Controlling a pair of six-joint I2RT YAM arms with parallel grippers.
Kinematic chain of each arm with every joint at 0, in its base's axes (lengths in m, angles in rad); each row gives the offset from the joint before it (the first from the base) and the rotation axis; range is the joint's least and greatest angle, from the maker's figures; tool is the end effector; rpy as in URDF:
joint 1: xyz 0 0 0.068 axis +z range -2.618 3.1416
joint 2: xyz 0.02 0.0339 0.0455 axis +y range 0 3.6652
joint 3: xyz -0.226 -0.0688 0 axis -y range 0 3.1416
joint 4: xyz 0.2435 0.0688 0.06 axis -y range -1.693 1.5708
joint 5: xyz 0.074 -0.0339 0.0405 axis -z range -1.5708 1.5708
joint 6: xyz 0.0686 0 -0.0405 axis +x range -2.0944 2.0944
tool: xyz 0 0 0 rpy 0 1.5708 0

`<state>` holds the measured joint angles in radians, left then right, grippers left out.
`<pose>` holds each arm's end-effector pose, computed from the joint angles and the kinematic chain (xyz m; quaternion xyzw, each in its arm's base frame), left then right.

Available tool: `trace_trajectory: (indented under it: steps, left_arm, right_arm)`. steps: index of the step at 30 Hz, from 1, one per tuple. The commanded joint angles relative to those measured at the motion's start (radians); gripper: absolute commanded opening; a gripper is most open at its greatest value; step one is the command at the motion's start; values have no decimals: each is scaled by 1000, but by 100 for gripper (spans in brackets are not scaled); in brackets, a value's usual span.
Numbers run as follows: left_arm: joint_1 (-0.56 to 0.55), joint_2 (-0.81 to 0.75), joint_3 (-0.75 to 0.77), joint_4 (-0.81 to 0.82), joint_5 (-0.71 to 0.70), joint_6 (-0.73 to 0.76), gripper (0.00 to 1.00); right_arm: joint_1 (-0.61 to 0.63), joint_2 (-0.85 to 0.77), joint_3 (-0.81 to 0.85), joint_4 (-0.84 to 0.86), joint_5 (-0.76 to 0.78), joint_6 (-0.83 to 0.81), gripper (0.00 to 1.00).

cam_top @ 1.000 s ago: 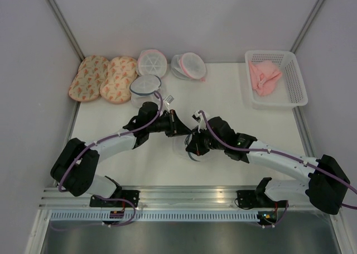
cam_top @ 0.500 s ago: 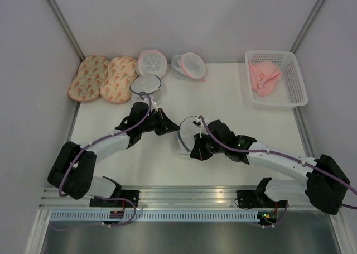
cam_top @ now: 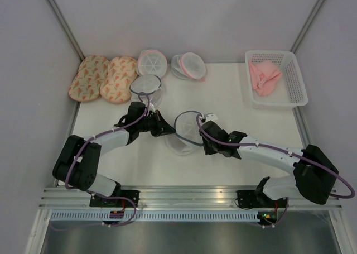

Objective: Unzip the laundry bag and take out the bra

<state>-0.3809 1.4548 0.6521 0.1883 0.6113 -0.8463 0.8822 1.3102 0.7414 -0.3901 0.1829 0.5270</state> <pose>0.2755 -0.1527 0.1295 -0.0605 0.8558 -0.4711 0.2050 0.1879 0.2087 0.1355 -0.1407 0.9395 0.1279 0.2849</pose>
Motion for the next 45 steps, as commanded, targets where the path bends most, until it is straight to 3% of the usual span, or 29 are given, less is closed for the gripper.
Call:
trace_trajectory:
  steps: [1,4,8,10,11,13,19,23,25,29,32,36,45]
  left_arm:
    - [17,32,43,49,82,82,2]
    - [17,38,38,74,136,98,2]
    - [19,18,1,181,200,57,4]
    - [19,-2,-17,209,205,29,13]
    - [19,-10,-28,244,199,20,20]
    - [17,-28,-54,275,197,-9,24]
    - [17,-11,-111,414,197,-94,25]
    - [17,-8,-147,465,160,-148,20]
    - [17,-37,-180,412,64,-151,18]
    - [17,-245,-253,295,-154,-142,23]
    - [19,-347,-284,176,-246,-116,30]
    - [19,-395,-295,114,-262,-85,31]
    - [5,-216,-374,422,-173,-171,21]
  right_arm:
    - [1,60,62,-133,285,43,0]
    - [1,106,93,-154,398,83,1]
    - [1,81,104,-145,412,85,22]
    - [1,28,93,-133,394,77,43]
    - [1,6,87,-122,385,61,48]
    - [1,-64,75,-116,334,47,56]
    - [1,-213,73,-38,159,-15,62]
    - [1,-171,108,-9,124,-39,63]
    - [1,-113,147,7,104,-58,63]
    - [4,-32,217,54,72,-87,63]
    - [3,30,274,76,56,-108,63]
    - [6,133,355,79,67,-117,63]
    - [8,323,455,33,133,-84,63]
